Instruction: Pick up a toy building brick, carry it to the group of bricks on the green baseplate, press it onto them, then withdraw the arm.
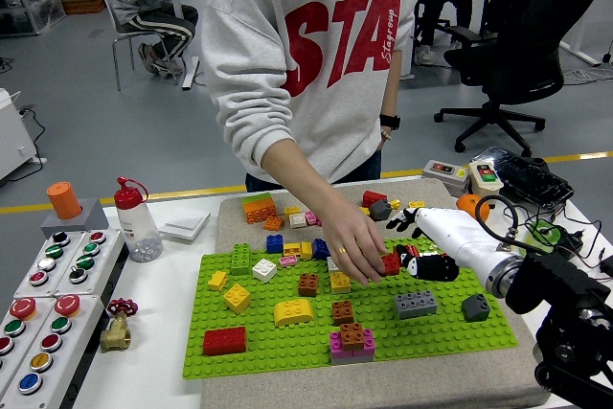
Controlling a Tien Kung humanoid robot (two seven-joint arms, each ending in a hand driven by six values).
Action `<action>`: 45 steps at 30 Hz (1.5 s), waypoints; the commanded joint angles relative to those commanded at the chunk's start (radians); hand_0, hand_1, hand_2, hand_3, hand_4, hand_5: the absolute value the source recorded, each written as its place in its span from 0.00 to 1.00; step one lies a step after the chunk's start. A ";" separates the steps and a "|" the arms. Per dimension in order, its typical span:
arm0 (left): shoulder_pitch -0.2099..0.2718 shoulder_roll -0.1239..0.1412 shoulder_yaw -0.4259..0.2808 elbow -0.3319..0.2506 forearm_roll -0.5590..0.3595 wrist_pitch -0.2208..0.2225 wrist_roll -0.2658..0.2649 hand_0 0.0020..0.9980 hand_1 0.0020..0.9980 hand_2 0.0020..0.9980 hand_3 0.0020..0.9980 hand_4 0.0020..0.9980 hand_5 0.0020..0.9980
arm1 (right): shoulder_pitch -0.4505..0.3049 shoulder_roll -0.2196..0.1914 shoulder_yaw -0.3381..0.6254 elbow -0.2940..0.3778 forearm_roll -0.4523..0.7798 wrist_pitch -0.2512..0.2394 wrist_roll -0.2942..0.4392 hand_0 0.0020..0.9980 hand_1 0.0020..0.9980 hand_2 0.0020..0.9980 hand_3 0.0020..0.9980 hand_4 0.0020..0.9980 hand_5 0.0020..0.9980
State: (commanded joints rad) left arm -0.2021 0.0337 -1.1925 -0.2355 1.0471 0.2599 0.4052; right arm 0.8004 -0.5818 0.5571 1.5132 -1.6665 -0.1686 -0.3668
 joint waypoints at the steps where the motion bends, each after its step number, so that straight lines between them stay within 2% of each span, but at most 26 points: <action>1: 0.000 0.000 0.000 0.000 0.000 0.000 0.000 0.63 0.59 0.61 0.39 0.30 0.93 | -0.001 0.000 0.000 -0.001 -0.001 -0.001 0.000 0.60 0.64 0.69 0.74 0.43 0.22; 9: 0.000 0.000 -0.001 0.000 0.002 -0.001 0.000 0.63 0.59 0.61 0.39 0.30 0.93 | -0.004 0.002 0.006 -0.023 -0.015 -0.013 0.003 0.61 0.64 0.69 0.74 0.43 0.22; 19: -0.006 0.001 0.001 0.001 0.000 -0.002 -0.001 0.63 0.59 0.61 0.40 0.30 0.93 | 0.007 0.008 -0.001 -0.091 -0.066 -0.024 0.039 0.64 0.67 0.70 0.74 0.43 0.21; 29: -0.006 0.000 0.007 0.001 -0.008 -0.002 -0.003 0.63 0.59 0.61 0.39 0.30 0.93 | 0.005 0.016 -0.007 -0.145 -0.083 -0.022 0.098 0.65 0.68 0.72 0.75 0.43 0.20; 30: -0.006 0.000 0.007 0.001 -0.008 -0.002 -0.004 0.63 0.59 0.61 0.40 0.30 0.93 | 0.007 0.017 -0.008 -0.153 -0.087 -0.024 0.105 0.70 0.71 0.75 0.76 0.45 0.18; 34: -0.008 0.000 0.007 0.001 -0.009 -0.003 -0.004 0.63 0.59 0.61 0.40 0.30 0.93 | 0.035 0.028 -0.031 -0.221 -0.154 -0.025 0.161 0.70 0.71 0.75 0.76 0.45 0.18; 39: -0.008 0.000 0.007 0.001 -0.007 -0.005 -0.003 0.63 0.59 0.61 0.40 0.30 0.93 | 0.067 0.040 -0.061 -0.289 -0.240 0.003 0.201 0.71 0.73 0.76 0.77 0.48 0.18; 45: -0.006 0.000 0.010 0.001 -0.012 -0.006 -0.004 0.63 0.59 0.61 0.40 0.30 0.93 | 0.069 0.038 -0.075 -0.301 -0.281 0.064 0.219 0.72 0.73 0.77 0.79 0.51 0.16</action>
State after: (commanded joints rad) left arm -0.2083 0.0334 -1.1821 -0.2345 1.0350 0.2541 0.4011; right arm 0.8698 -0.5439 0.4825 1.2124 -1.9479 -0.1050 -0.1473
